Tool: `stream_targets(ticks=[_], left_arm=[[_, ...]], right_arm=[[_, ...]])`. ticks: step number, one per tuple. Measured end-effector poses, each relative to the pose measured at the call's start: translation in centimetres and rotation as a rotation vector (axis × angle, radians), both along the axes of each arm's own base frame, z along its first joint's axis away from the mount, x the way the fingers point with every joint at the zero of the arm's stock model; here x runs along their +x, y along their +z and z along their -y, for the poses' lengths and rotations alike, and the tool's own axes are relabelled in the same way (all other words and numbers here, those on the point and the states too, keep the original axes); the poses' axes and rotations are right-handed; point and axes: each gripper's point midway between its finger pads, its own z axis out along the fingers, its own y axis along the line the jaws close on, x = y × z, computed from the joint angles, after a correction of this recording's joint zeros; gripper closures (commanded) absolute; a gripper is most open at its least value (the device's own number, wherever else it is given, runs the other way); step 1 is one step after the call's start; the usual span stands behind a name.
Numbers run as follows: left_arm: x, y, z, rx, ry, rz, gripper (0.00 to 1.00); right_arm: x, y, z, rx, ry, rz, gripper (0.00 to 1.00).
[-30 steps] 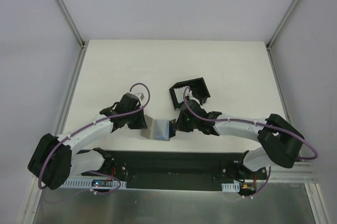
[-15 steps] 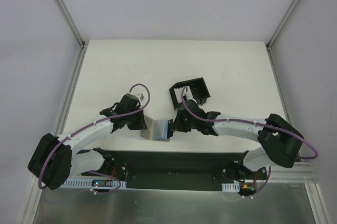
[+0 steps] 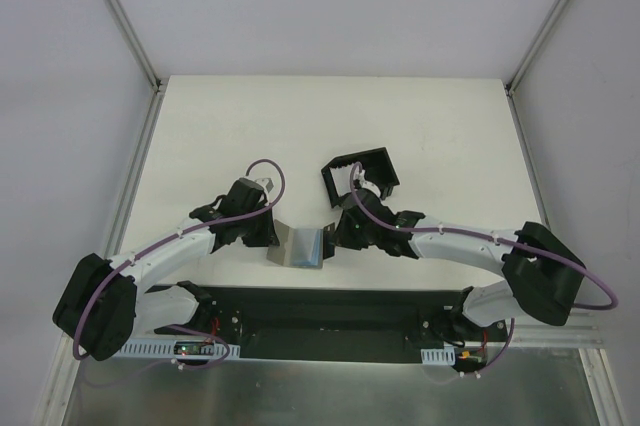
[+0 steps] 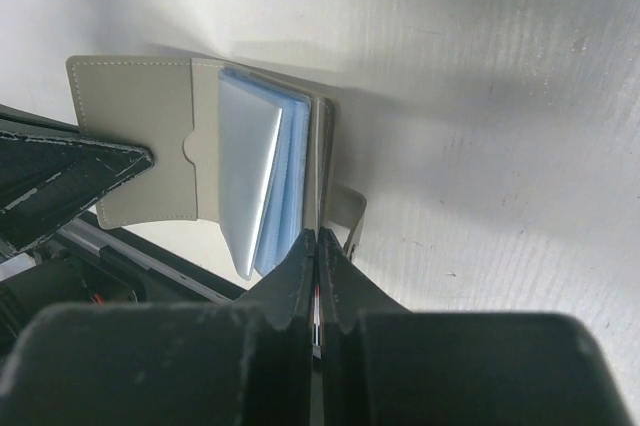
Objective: Put the credit cards into the card holder
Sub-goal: Turn over the card slot in the card holder.
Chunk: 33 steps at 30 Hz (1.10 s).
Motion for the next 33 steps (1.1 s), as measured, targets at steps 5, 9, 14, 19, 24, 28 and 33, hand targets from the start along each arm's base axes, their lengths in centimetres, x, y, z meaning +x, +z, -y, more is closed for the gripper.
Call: stream_targets(ticks=[5,9,14,19,24,28,33], left_arm=[[0.0,0.0,0.0,0.000,0.000,0.000,0.99],[0.0,0.0,0.0,0.001,0.001,-0.001,0.99],[0.0,0.0,0.0,0.001,0.001,-0.001,0.99],[0.0,0.0,0.0,0.001,0.001,-0.001,0.99],[0.0,0.0,0.0,-0.001,0.004,-0.003,0.99],[-0.1,-0.1,0.0,-0.004,0.011,-0.006,0.99],[0.1,-0.3,0.1,-0.010,0.015,-0.006,0.99]], right_arm=[[0.0,0.0,-0.5,0.015,0.009,-0.002,1.00],[0.0,-0.5,-0.9,0.022,0.020,-0.014,1.00],[0.0,-0.9,-1.2,0.024,0.022,-0.019,1.00],[-0.2,-0.9,-1.8,0.047,0.043,-0.030,1.00],[-0.7,-0.6,-2.8,0.077,0.079,-0.044,1.00],[-0.6,0.2,-3.7,0.102,0.095,-0.036,1.00],[-0.4,0.5,-3.9,0.099,0.098,-0.027,1.00]])
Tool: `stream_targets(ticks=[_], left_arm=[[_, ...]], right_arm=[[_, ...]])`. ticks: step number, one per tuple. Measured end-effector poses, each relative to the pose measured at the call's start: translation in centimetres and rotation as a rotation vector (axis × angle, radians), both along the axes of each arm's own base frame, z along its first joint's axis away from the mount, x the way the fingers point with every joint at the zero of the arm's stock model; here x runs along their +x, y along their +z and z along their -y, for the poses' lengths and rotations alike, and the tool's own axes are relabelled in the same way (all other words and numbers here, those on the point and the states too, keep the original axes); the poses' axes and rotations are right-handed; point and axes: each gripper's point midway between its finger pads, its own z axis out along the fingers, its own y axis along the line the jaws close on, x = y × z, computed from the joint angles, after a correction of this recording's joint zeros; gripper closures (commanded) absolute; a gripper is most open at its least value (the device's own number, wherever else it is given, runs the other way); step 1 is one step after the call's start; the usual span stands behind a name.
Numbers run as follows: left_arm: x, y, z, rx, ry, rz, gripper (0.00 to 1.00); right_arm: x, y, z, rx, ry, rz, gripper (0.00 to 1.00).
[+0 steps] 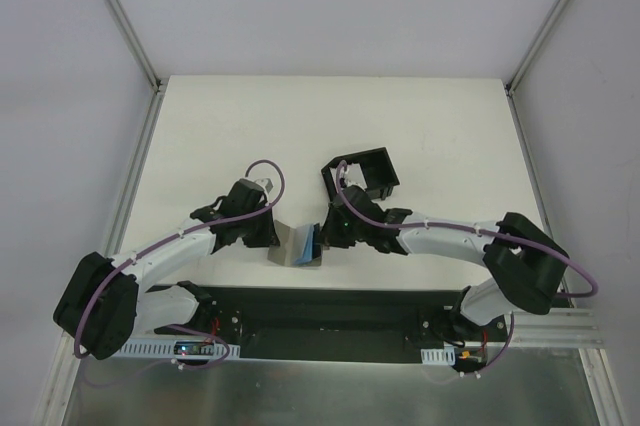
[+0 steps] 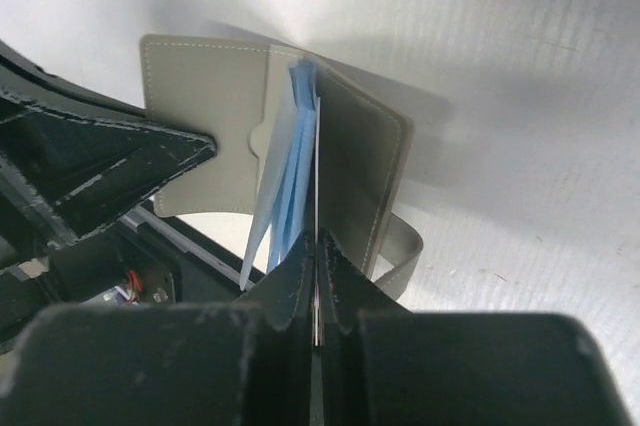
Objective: Put the credit cards into the card holder
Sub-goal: Turn over the card slot in the card holder.
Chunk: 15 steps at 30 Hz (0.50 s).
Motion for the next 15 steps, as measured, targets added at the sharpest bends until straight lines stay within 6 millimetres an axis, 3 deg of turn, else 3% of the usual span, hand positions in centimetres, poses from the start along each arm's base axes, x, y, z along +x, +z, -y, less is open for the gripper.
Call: stream_targets(ticks=[5,11,15], left_arm=[[-0.1,-0.2,0.0,-0.003,0.011,-0.007,0.99],[-0.1,-0.2,0.0,-0.008,0.017,-0.007,0.99],[-0.1,-0.2,0.0,-0.009,0.018,-0.006,0.99]], right_arm=[[0.3,-0.6,2.0,-0.089,-0.041,0.021,1.00],[1.1,2.2,3.5,-0.090,-0.093,0.100,1.00],[1.1,2.5,3.5,-0.081,-0.094,0.107,1.00]])
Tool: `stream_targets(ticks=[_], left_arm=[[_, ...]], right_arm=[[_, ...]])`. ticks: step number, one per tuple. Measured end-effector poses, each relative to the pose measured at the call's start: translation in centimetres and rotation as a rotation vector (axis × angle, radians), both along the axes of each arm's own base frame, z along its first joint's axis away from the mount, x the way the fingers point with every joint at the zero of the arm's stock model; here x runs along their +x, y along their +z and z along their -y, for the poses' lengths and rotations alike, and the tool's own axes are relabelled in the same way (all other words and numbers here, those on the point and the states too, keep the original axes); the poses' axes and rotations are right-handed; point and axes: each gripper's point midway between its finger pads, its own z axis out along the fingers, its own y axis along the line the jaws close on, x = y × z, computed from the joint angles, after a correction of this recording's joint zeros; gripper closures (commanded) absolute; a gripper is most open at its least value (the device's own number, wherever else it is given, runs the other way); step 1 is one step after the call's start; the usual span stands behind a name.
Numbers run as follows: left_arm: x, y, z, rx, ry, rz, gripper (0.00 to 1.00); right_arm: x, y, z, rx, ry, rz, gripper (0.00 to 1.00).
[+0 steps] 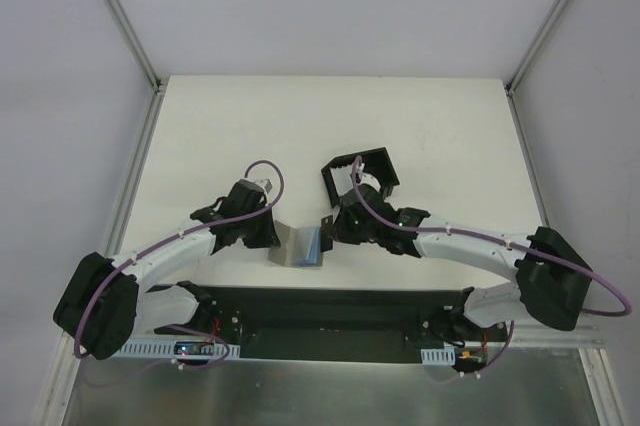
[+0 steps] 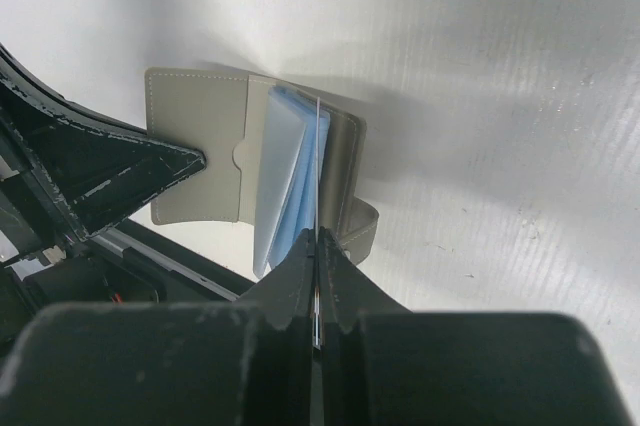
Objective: Put the credit cards into the card holder
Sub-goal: Turn over the card slot in the card holder.
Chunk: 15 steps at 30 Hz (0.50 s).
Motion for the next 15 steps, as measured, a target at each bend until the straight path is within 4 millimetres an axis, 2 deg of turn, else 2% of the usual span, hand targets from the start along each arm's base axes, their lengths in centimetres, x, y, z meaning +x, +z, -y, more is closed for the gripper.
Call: stream_targets(ticks=[10,15], left_arm=[[0.0,0.0,0.0,0.000,0.001,0.001,0.99],[0.0,0.0,0.0,0.000,0.001,0.001,0.99]], right_arm=[[-0.6,-2.0,-0.8,-0.018,0.030,-0.047,1.00],[-0.7,-2.1,-1.0,-0.013,0.033,-0.053,1.00]])
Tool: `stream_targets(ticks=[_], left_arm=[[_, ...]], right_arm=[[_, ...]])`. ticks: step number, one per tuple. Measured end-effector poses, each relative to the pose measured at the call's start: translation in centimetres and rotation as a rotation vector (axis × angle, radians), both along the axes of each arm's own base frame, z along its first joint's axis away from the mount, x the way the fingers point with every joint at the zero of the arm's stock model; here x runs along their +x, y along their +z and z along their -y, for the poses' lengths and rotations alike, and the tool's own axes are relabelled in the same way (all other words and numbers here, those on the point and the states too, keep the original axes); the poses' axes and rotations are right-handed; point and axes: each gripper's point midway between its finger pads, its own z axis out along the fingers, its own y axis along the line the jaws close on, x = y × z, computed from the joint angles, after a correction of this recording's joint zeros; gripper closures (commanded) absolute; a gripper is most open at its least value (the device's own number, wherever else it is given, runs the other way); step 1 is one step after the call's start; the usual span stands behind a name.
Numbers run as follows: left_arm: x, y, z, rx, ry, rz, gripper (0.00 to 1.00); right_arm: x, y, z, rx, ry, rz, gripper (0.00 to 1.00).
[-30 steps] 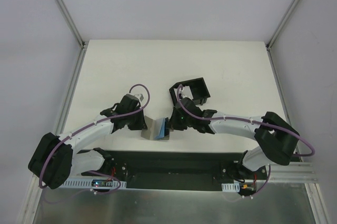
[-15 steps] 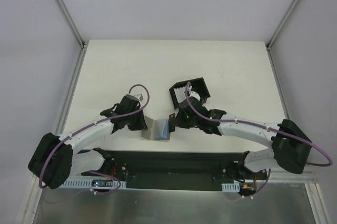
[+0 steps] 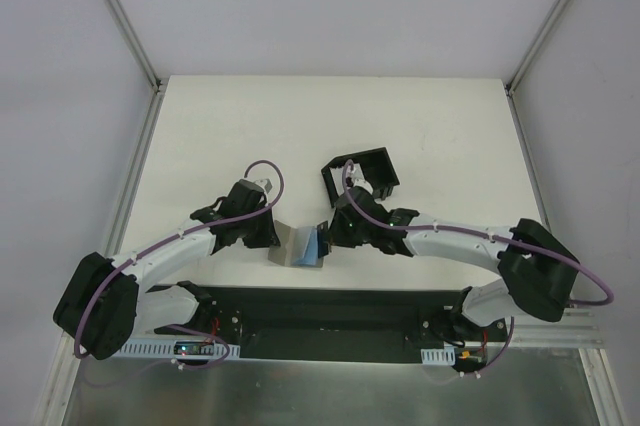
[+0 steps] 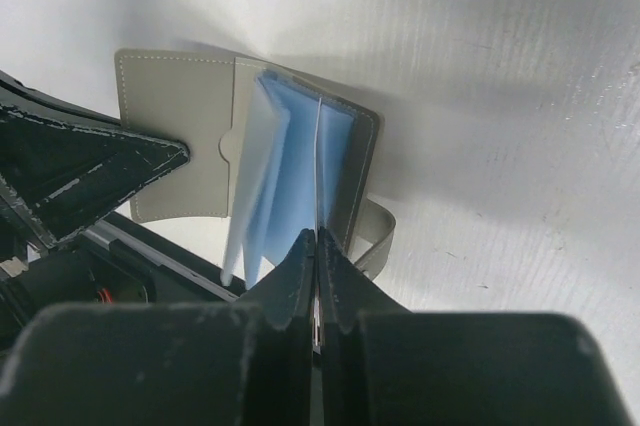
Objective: Put the credit cards into the card holder
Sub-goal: Turn over the card slot in the card holder.
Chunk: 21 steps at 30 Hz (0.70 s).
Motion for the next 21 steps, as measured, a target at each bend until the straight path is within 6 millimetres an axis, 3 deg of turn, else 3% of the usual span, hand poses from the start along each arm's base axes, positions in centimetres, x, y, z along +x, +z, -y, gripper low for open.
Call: stream_targets(ticks=[12,21], left_arm=[[-0.3,-0.8,-0.2,-0.006,0.022,-0.006,0.98],[-0.3,-1.4,0.1,-0.038,0.058,-0.012,0.96]], right_arm=[[-0.7,-1.5,-1.5,0.031,0.032,-0.065,1.00],[-0.4,-0.1,-3.0,0.098,0.056,-0.053,1.00]])
